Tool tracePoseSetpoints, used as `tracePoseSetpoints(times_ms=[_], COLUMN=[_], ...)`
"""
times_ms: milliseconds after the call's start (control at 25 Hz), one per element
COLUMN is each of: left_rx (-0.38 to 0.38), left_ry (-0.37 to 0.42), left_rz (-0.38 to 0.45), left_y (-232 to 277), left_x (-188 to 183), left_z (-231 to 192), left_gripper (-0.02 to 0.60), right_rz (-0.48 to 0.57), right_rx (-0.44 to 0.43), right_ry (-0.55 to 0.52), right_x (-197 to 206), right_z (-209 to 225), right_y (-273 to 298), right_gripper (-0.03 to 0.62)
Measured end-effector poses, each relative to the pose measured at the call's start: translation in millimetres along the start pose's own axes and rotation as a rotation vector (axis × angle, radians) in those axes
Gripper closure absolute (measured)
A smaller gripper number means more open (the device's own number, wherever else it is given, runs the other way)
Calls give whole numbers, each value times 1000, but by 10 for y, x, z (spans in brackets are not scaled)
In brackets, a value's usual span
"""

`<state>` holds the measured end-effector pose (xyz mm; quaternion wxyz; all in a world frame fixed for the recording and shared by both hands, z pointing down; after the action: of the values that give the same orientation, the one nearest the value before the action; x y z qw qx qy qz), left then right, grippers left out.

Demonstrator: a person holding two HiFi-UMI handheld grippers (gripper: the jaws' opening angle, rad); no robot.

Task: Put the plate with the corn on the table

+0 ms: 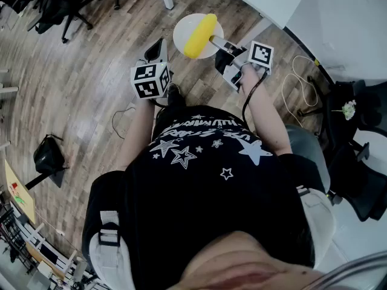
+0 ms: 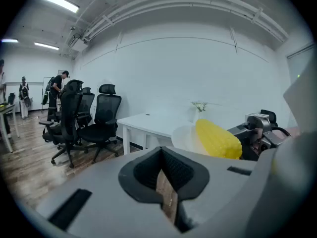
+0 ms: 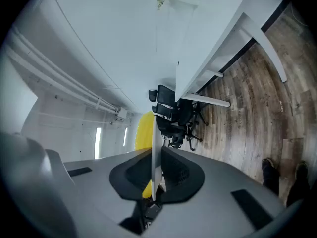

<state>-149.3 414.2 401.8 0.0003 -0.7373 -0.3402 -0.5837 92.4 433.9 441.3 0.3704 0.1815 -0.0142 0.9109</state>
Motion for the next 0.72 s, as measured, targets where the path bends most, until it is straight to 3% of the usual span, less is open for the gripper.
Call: tracePoseSetpoints(times_ms=[720], left_rx=[16], left_ry=[-5], left_rz=[-6], left_y=[-105], left_x=[69], left_z=[-140], left_gripper=[577], right_rz=[-9], right_rx=[-22], right_ry=[23], right_x=[171], right_z=[-6], right_y=[130], right_gripper=[566])
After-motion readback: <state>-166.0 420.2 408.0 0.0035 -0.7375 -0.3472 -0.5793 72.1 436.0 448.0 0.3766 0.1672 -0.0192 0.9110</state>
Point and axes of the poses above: the fingertips, and each gripper's own axes: y forward along the fingers, z to its right, x out of its underside, the point moved 7 cm from there along -y, backward along the fingers, and after that the axes turned 12 degrees about -y, right-handed, at the moved point
